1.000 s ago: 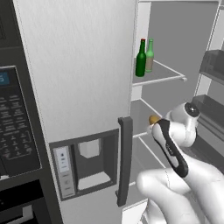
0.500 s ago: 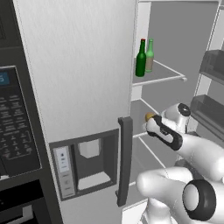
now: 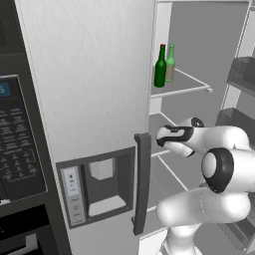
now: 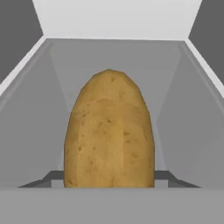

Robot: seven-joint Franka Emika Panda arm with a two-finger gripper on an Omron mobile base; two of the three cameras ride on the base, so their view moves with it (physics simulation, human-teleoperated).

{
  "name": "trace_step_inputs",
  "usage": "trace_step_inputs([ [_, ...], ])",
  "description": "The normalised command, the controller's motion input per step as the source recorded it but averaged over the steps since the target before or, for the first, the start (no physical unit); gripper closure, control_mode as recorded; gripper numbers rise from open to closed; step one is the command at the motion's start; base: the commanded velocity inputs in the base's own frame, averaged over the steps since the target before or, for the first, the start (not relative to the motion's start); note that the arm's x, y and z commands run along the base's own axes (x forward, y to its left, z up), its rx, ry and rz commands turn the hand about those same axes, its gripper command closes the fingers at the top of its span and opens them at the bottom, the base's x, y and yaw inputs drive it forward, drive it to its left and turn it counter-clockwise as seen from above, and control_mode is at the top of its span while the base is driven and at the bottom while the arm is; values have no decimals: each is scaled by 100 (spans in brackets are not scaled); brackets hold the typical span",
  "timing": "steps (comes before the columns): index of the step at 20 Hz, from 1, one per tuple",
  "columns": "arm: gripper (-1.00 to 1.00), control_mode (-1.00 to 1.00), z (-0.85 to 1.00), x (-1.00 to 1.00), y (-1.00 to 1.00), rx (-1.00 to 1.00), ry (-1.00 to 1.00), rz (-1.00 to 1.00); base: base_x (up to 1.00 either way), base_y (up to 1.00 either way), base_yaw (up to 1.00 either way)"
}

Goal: Place the beers on the top shelf of the fridge to keep them out of children's reach, and place the potato on lower shelves for easy access.

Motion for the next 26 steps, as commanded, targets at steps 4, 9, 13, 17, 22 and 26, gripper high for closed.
trace_step_inputs([
  [4,100,-100,-29,71,-14,4,0,1,0,0,0],
  [9,100,-100,-24,68,-4,2,0,1,0,0,0],
  [13,-100,-100,-22,56,0,0,-1,0,0,0,0],
  [17,-100,-100,-10,12,-7,0,-1,0,0,0,0],
  [22,-100,-100,28,-50,-22,0,-3,0,0,0,0],
  [26,-100,-100,74,-71,-16,0,0,0,0,0,0],
])
